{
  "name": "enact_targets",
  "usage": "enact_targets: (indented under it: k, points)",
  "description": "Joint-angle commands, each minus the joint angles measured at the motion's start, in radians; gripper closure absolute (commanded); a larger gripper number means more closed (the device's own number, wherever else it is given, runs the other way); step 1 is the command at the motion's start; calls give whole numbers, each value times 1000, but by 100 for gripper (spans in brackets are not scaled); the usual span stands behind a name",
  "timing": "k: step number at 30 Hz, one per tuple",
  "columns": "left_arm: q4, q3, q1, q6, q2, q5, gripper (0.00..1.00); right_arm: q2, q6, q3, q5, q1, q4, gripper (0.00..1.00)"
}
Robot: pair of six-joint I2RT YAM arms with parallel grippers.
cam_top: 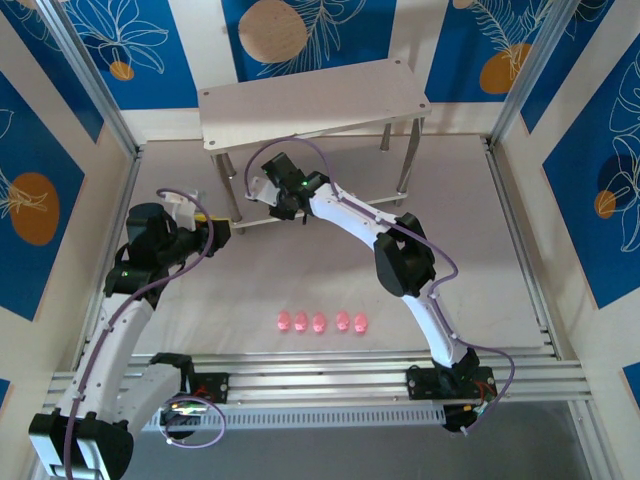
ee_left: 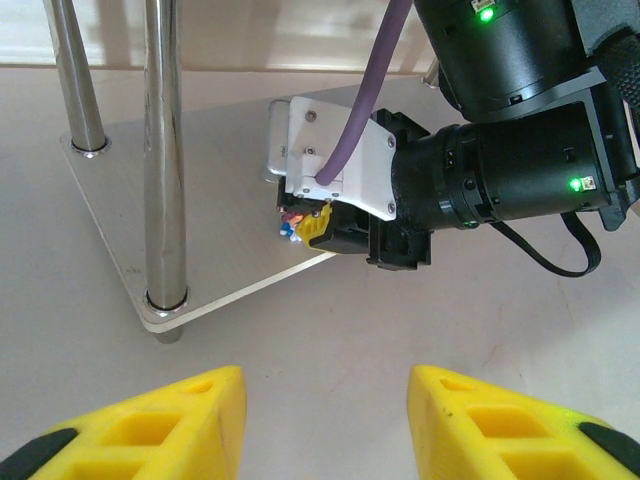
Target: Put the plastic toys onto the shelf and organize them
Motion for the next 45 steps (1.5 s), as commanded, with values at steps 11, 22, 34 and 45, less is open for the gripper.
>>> enact_targets:
  k: [11, 22, 34, 45]
  points:
    - [-8, -10, 18, 14, -15, 26, 53, 37, -10, 46, 19, 5, -22, 73]
    - [-8, -12, 20, 15, -14, 24, 54, 40, -7, 46, 24, 5, -9, 67]
    - [-7, -15, 22, 14, -14, 29, 54, 41, -5, 51, 25, 5, -7, 62]
    - [-6, -15, 23, 14, -15, 30, 54, 42, -6, 53, 30, 7, -4, 58]
